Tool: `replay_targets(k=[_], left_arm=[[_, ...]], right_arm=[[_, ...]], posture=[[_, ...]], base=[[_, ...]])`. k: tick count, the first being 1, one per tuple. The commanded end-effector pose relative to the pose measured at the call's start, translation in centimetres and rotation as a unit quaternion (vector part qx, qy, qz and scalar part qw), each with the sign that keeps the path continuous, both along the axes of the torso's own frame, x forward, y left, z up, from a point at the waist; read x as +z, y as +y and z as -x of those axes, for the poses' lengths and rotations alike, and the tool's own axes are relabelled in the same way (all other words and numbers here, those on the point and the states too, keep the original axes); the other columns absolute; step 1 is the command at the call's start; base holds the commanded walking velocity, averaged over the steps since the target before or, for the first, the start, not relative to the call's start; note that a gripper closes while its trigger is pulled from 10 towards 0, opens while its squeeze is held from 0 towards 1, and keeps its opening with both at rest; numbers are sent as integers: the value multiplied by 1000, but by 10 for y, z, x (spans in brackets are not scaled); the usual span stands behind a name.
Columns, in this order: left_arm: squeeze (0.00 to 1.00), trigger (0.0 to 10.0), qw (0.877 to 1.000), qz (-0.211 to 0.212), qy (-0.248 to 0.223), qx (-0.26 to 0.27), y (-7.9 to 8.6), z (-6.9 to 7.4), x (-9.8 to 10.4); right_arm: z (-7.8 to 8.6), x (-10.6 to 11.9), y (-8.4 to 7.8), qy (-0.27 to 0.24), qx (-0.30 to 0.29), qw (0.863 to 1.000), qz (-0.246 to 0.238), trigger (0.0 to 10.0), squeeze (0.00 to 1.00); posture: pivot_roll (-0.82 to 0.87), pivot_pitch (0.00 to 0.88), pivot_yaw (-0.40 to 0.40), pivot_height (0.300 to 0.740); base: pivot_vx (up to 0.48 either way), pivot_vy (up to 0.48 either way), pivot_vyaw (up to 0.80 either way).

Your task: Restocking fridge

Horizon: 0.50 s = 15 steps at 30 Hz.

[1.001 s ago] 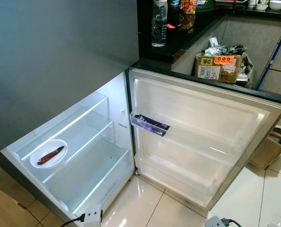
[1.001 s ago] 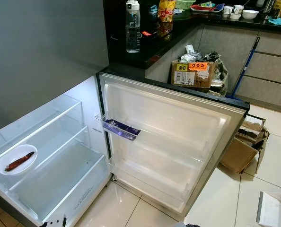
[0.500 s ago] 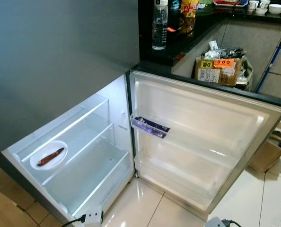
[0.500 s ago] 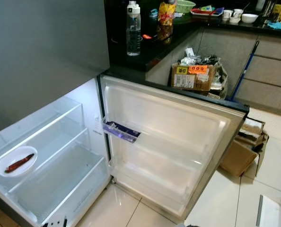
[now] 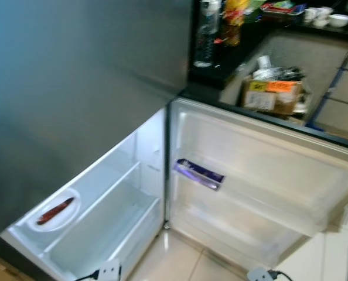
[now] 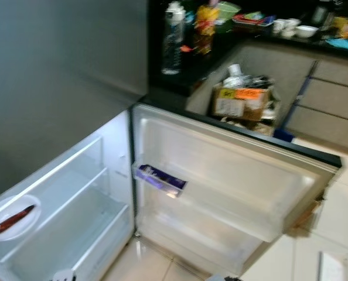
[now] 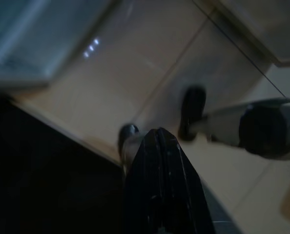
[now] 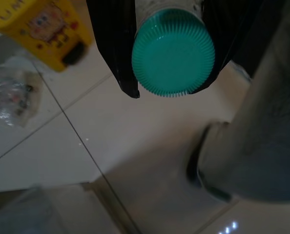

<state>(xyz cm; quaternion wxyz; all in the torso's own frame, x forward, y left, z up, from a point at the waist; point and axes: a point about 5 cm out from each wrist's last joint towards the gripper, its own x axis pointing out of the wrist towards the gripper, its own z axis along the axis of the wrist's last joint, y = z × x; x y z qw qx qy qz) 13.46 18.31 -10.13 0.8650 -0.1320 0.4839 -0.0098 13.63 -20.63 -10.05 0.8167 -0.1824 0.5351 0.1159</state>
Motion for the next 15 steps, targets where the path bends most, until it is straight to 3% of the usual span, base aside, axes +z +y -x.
replay_targets(k=[1, 15], left_arm=[[0, 10000, 1000, 1, -8, -3, -4, -7, 2], [0, 10000, 1000, 4, -8, -13, -7, -6, 1]], right_arm=[[6, -1, -7, 14, -9, 1000, 9, 10000, 0], [7, -1, -9, 19, -6, 1000, 12, 10000, 0]], posture=[[-80, 6, -6, 740], [-80, 6, -7, 740]], base=[[0, 0, -788], [0, 0, -784]])
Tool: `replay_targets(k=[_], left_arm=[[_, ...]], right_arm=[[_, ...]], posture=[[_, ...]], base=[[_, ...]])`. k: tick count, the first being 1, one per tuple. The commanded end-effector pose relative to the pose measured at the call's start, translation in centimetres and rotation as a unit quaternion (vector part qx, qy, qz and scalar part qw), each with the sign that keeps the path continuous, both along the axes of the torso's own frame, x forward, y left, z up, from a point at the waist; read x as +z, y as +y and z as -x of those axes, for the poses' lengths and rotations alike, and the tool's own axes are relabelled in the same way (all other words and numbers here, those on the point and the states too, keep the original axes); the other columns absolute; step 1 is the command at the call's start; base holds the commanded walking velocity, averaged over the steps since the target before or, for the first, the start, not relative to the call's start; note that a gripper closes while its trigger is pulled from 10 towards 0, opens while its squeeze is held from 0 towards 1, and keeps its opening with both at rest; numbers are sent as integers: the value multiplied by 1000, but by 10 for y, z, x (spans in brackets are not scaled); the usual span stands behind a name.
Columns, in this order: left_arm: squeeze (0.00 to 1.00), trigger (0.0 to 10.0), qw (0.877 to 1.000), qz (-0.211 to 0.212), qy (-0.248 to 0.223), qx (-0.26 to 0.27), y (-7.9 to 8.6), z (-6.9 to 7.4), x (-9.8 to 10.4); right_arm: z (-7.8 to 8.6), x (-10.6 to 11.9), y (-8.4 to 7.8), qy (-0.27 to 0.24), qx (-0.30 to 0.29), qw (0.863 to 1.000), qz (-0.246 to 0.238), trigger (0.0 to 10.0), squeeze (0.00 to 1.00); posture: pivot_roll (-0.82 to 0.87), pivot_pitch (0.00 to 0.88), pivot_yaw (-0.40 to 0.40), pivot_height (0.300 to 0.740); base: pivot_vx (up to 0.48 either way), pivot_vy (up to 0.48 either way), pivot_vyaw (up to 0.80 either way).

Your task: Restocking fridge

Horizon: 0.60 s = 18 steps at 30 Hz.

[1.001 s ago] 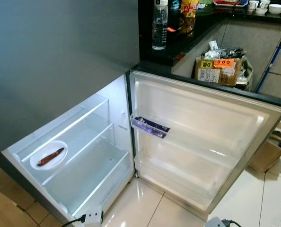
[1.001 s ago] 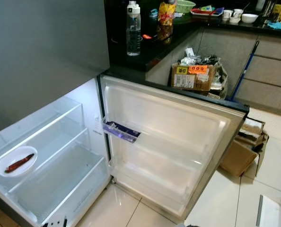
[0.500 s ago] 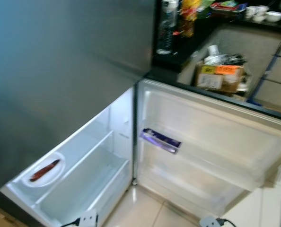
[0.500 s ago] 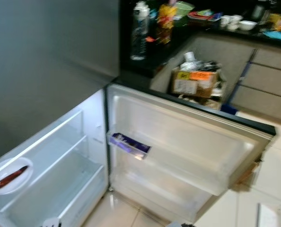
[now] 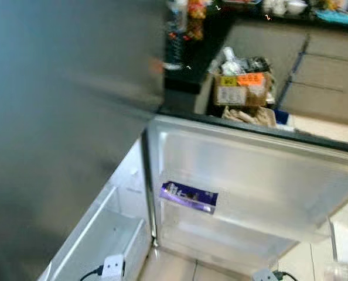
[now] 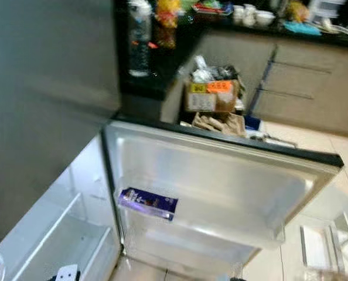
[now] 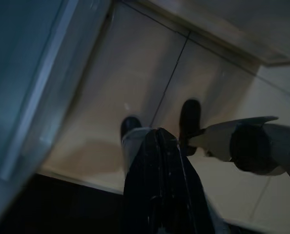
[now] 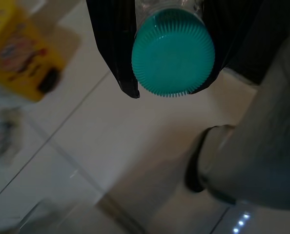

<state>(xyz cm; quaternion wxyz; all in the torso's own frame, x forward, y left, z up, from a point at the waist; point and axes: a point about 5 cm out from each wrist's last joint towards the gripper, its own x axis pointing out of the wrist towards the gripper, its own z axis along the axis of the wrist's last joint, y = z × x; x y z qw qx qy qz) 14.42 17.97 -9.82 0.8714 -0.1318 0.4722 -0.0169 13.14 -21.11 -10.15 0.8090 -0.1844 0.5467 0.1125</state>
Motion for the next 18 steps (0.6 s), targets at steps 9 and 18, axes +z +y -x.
replay_targets(k=[9, 18], left_arm=[[0, 10000, 1000, -2, 7, -13, -3, 4, -2], [0, 10000, 1000, 1, 7, -22, -4, 3, -2]], right_arm=[[1, 1, -5, 4, -1, 1000, 5, 10000, 0], [-2, 1, -4, -2, 2, 1000, 1, 10000, 0]], posture=[[-80, 0, -8, 740], [-82, 1, -6, 740]], base=[[0, 0, -781], [0, 0, -781]])
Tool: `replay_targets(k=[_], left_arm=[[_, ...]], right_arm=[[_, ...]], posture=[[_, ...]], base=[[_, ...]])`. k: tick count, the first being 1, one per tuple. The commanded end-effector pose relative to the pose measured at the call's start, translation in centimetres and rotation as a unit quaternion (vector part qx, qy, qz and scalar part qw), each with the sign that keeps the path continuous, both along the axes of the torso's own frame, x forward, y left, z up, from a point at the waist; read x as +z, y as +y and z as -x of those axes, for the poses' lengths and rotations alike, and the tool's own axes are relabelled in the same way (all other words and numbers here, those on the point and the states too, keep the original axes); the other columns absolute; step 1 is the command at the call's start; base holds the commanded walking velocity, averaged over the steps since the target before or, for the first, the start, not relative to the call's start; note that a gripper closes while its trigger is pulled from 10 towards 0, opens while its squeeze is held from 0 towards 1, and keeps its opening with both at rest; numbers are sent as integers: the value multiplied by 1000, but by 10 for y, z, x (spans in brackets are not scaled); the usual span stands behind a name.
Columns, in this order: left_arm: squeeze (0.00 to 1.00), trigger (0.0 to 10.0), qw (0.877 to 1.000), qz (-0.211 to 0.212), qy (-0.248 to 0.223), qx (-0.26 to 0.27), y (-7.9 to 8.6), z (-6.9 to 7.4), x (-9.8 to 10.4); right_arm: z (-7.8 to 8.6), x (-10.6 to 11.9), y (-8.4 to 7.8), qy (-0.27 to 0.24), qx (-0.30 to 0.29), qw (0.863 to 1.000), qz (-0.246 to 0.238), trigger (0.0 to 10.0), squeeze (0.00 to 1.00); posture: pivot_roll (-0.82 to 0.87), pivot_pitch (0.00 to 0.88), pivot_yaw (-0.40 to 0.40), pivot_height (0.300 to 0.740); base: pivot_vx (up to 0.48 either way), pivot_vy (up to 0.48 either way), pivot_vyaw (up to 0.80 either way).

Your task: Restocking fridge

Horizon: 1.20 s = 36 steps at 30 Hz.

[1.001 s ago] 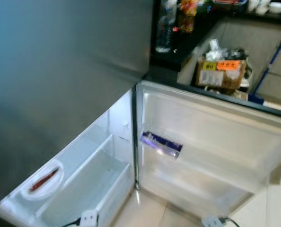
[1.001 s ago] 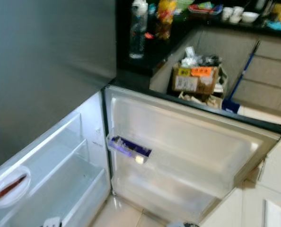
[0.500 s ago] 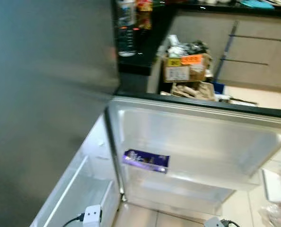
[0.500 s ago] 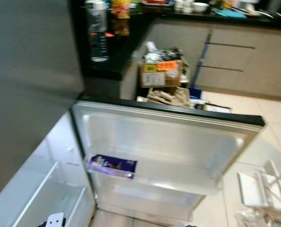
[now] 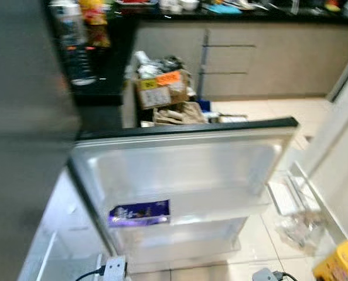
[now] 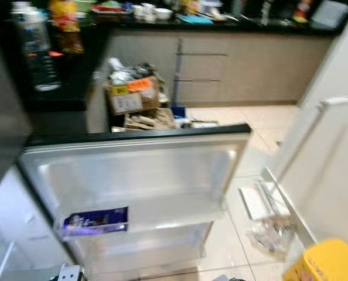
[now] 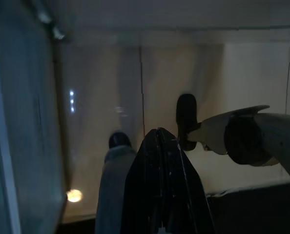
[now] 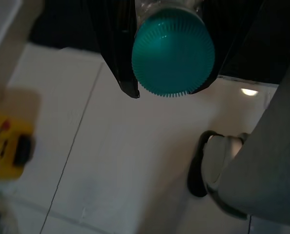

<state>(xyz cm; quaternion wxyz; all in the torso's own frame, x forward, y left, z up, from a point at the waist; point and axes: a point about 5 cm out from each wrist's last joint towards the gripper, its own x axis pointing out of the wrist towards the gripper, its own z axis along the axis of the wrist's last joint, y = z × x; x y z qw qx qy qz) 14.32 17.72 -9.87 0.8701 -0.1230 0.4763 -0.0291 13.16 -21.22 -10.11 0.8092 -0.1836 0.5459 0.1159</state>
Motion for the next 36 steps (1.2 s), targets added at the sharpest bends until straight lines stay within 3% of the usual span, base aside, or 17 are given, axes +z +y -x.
replay_targets(k=[1, 6, 15, 23, 25, 31, 32, 34, 36], left_arm=[[0, 10000, 1000, 6, 4, -8, -2, 2, -1], [0, 10000, 999, 7, 11, -31, -6, 6, -2], [0, 10000, 1000, -1, 14, -14, -4, 7, -3], [0, 10000, 1000, -5, 12, -11, -3, 6, -3], [0, 10000, 1000, -12, 10, -11, -1, 6, -3], [0, 10000, 1000, -20, 3, -5, 2, 5, -2], [0, 10000, 1000, -21, -2, 1, 4, 4, -1], [0, 10000, 1000, -21, -3, 2, 4, 3, -1], [0, 10000, 1000, -20, -5, 3, 4, 3, -1]], right_arm=[[-3, 1, -2, -9, -8, 1000, -4, 10000, 0], [-5, 2, -1, -18, -3, 1000, -6, 10000, 0], [-13, 5, 1, -37, 9, 999, -13, 10000, 0], [-38, 16, 9, -89, 52, 994, -30, 10000, 0], [-58, 27, 18, -132, 97, 985, -50, 10000, 0], [-77, 39, 38, -161, 181, 965, -99, 10000, 0], [-83, 45, 49, -170, 221, 952, -125, 10000, 0], [-85, 48, 53, -176, 232, 946, -139, 10000, 0], [-94, 57, 65, -193, 249, 930, -187, 10000, 0]], posture=[[-83, 2, -6, 740], [-82, 4, -6, 740], [-85, 7, -9, 740], [-84, 9, -11, 740], [-88, 11, -7, 740], [-87, 13, -8, 740], [-87, 13, -8, 740], [-87, 13, -8, 740], [-87, 13, -8, 740]], base=[[0, 0, -788], [0, -472, 0], [0, -294, 0], [0, 0, 0], [0, 0, 0], [0, 0, 0], [0, 0, 0], [0, 0, 0], [0, 0, 0]])
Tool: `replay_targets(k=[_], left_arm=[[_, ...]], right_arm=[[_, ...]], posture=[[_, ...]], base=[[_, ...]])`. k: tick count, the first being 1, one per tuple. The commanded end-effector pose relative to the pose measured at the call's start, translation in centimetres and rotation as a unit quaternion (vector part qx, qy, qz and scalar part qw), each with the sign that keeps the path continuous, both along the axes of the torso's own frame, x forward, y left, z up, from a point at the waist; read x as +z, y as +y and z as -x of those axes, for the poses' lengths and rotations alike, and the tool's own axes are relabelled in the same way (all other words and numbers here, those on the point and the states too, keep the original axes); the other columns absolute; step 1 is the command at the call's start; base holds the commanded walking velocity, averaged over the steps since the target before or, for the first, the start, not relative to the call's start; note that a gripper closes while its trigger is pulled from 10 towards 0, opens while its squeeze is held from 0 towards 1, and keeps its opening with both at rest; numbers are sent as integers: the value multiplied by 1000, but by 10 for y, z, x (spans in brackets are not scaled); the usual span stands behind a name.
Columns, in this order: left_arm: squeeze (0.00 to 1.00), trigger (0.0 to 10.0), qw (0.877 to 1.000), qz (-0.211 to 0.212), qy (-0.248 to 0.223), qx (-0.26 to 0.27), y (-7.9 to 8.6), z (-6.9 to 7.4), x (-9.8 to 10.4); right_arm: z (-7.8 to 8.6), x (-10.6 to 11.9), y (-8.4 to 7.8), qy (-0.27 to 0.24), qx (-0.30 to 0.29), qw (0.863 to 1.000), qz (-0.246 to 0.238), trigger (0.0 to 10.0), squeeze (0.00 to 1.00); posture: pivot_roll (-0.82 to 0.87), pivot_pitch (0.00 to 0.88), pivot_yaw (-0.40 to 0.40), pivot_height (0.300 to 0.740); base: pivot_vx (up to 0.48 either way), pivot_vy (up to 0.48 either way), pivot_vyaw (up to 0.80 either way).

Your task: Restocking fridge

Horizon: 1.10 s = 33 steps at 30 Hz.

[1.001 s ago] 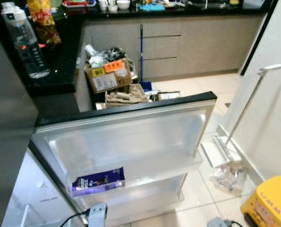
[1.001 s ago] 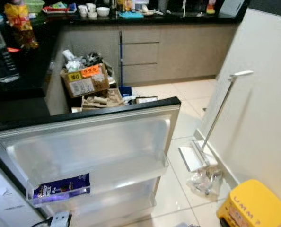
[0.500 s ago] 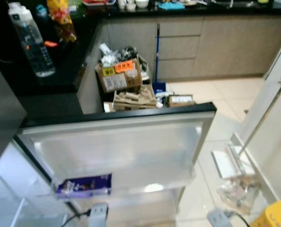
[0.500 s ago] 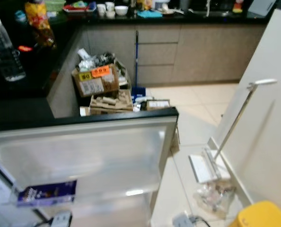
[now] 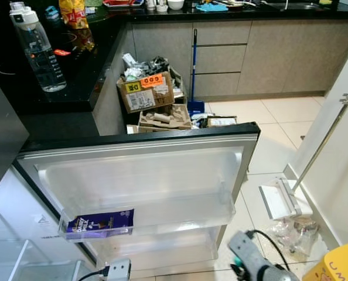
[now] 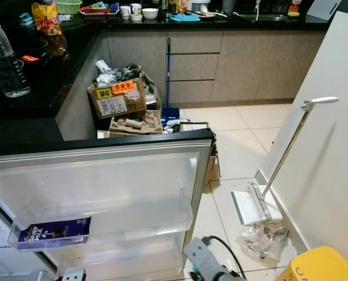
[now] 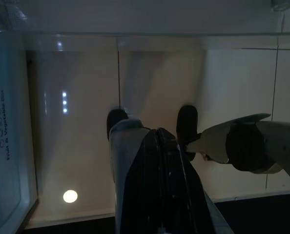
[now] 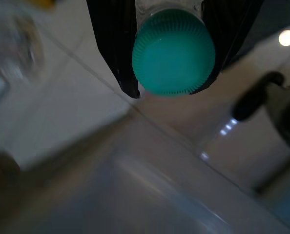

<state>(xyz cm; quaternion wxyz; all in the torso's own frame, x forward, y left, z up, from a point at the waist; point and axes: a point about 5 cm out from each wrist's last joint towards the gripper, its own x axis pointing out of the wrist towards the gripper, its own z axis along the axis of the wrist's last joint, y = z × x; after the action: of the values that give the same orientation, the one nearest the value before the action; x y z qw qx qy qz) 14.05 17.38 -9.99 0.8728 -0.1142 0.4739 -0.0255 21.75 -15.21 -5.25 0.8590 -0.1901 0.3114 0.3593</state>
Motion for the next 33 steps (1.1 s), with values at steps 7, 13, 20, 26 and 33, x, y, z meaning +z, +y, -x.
replay_targets(k=[7, 13, 20, 26, 33], left_arm=[[0, 10000, 1000, -7, -9, -3, 7, 0, 1], [0, 10000, 1000, -7, -17, -15, 7, -2, 3], [0, 10000, 1000, -7, -19, -20, 6, -2, 3], [0, 10000, 999, -5, -16, -29, 3, 1, 1], [0, 10000, 999, -5, -18, -30, 3, 1, 1]], right_arm=[[-23, 28, 28, -33, 84, 990, -113, 10000, 0], [-28, 45, 51, -50, 186, 970, -149, 10000, 0], [-17, 42, 63, -43, 313, 944, -93, 10000, 0], [-23, 50, 70, -98, 336, 935, -62, 10000, 0], [-34, 58, 75, -154, 319, 934, -42, 10000, 0]], posture=[[-83, 18, -9, 740], [-82, 19, -8, 740], [-79, 22, -17, 740], [-81, 22, -22, 740], [-82, 19, -25, 740]], base=[[0, 0, 0], [0, 0, 0], [0, 0, 0], [0, 0, 0], [0, 0, 0]])
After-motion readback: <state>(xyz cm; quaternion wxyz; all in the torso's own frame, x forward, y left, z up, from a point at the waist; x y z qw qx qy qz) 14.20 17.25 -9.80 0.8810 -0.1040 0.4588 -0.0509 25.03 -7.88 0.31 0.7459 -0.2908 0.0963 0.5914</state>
